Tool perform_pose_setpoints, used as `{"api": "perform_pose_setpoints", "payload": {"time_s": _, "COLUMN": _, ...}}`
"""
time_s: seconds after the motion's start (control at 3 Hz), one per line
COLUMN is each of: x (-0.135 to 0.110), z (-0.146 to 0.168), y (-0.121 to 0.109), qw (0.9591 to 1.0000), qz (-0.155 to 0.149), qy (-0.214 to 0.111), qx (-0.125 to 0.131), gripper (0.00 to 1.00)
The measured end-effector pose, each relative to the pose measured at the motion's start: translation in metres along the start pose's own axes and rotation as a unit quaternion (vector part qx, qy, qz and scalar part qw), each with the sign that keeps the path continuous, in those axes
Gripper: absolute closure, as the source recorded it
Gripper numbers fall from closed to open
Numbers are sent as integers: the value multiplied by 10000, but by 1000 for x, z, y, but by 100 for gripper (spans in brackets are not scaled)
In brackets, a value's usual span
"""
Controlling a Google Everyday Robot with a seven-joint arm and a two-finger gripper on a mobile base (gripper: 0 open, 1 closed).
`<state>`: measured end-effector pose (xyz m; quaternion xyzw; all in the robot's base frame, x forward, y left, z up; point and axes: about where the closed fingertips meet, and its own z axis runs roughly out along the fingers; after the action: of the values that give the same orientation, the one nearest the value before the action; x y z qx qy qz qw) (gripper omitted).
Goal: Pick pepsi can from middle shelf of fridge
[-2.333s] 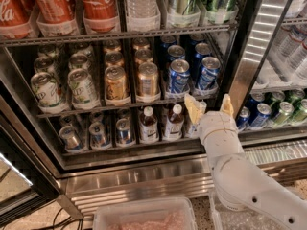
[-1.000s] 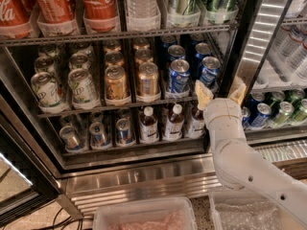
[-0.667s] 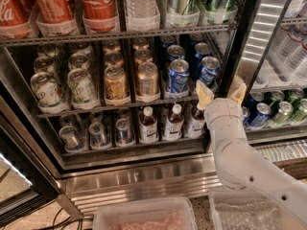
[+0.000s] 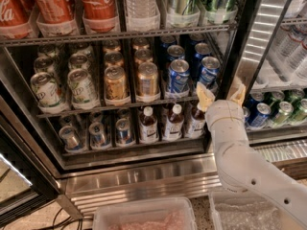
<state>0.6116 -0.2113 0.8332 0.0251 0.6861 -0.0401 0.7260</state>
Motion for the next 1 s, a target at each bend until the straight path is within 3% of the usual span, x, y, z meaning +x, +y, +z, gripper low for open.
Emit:
{"api": "perform_pose_setpoints", "payload": {"time_s": 0.67, "x": -7, "z": -6, "y": 14, "qw": 9998, "qz": -17, "qy": -48, "qx": -184, "gripper": 23}}
{"api": "perform_pose_setpoints", "payload": {"time_s": 1.0, "x": -11, "z": -28, "y": 47, "qw": 9985, "qz": 72, "qy": 19, "qx": -544, "gripper": 24}}
